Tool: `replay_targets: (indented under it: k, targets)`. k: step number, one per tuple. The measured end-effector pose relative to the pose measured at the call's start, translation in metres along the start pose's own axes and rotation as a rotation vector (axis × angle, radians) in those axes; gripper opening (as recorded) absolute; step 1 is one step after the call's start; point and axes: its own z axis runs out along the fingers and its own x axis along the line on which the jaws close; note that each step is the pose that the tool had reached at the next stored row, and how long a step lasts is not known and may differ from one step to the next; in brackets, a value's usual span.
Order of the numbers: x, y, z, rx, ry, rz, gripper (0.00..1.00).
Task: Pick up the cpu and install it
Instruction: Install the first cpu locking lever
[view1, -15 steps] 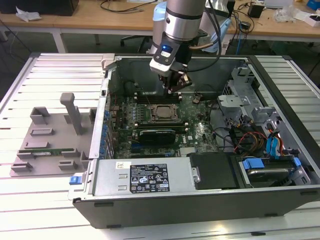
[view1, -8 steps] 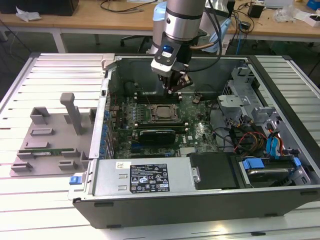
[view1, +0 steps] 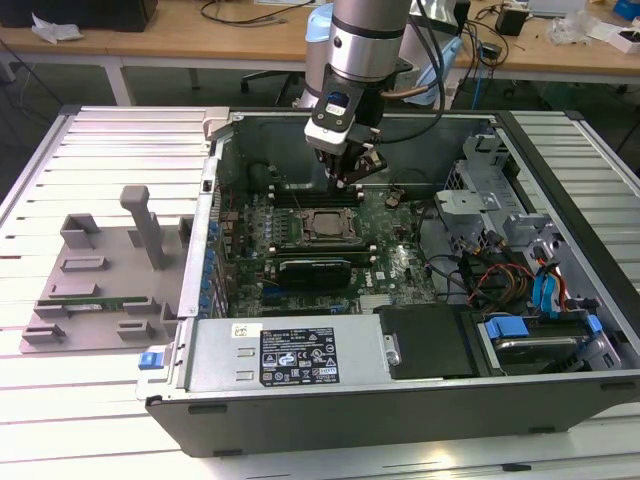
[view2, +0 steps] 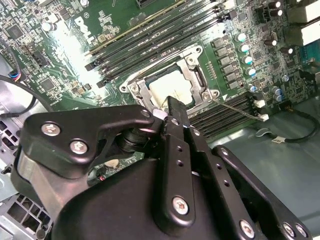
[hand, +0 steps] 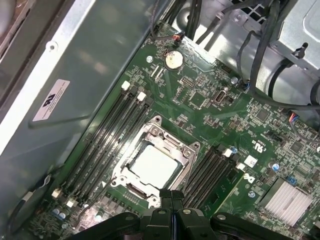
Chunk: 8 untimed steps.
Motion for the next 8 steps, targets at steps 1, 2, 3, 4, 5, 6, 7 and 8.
replay_targets:
  k: [1, 2, 3, 4, 5, 6, 7, 8]
  targets:
    - [0.0000, 0.0000, 0.0000, -0.0001, -0.0002, -0.003, 0.11]
    - [0.0000, 0.0000, 0.0000, 0.0000, -0.0005, -0.006, 0.11]
    - [0.0000, 0.0000, 0.0000, -0.0001, -0.0007, -0.009, 0.11]
    - [0.0000, 0.0000, 0.0000, -0.0001, -0.0010, -0.012, 0.11]
    - [0.0000, 0.0000, 0.0000, -0.0002, -0.0012, -0.014, 0.11]
    - [0.0000, 0.0000, 0.0000, -0.0001, -0.0015, -0.017, 0.11]
    - [0.0000, 0.0000, 0.0000, -0.0002, -0.0017, -0.020, 0.11]
    - [0.0000, 0.0000, 0.0000, -0.0002, -0.0018, -0.022, 0.11]
